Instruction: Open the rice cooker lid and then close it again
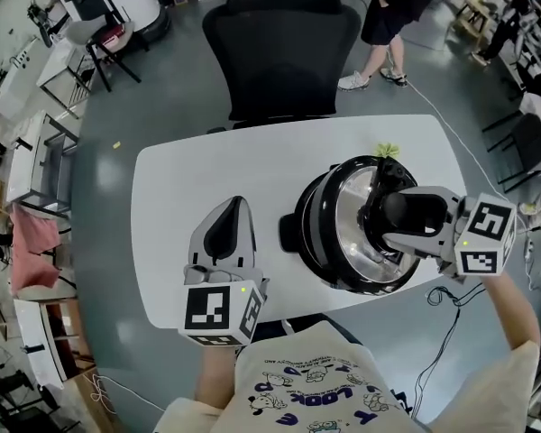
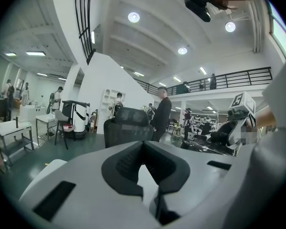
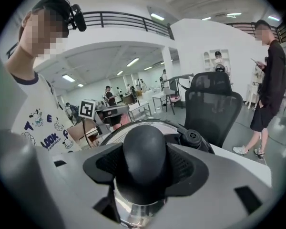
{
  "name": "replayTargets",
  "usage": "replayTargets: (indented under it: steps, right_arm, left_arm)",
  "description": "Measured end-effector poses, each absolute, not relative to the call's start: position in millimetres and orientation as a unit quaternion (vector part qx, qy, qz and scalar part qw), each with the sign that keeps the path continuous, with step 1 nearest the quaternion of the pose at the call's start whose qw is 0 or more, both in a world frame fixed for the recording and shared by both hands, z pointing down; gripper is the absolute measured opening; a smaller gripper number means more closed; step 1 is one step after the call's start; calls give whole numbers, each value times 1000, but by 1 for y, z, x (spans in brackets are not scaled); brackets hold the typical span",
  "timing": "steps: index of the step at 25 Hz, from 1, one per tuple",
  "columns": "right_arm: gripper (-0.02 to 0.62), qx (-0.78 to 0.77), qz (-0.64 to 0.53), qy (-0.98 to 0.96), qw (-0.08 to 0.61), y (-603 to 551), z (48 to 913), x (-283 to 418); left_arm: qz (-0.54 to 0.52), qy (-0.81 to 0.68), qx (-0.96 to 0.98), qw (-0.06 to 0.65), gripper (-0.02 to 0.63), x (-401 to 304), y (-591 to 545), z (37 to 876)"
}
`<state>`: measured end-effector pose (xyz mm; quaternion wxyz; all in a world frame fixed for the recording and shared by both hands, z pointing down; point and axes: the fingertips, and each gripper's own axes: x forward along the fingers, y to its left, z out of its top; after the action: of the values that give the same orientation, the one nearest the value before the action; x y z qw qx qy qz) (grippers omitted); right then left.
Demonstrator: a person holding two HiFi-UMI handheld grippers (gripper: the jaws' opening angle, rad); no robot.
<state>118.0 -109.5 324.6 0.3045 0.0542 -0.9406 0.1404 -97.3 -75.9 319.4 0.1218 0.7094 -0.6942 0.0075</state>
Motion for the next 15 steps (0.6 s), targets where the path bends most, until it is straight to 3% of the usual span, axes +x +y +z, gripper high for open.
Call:
replayTargets:
  steps: [15]
  right_arm:
    - [293,-15,51,-910,411,-102,378,100]
  left_arm:
    - [15,-697,705,132,14,-100,-84,334]
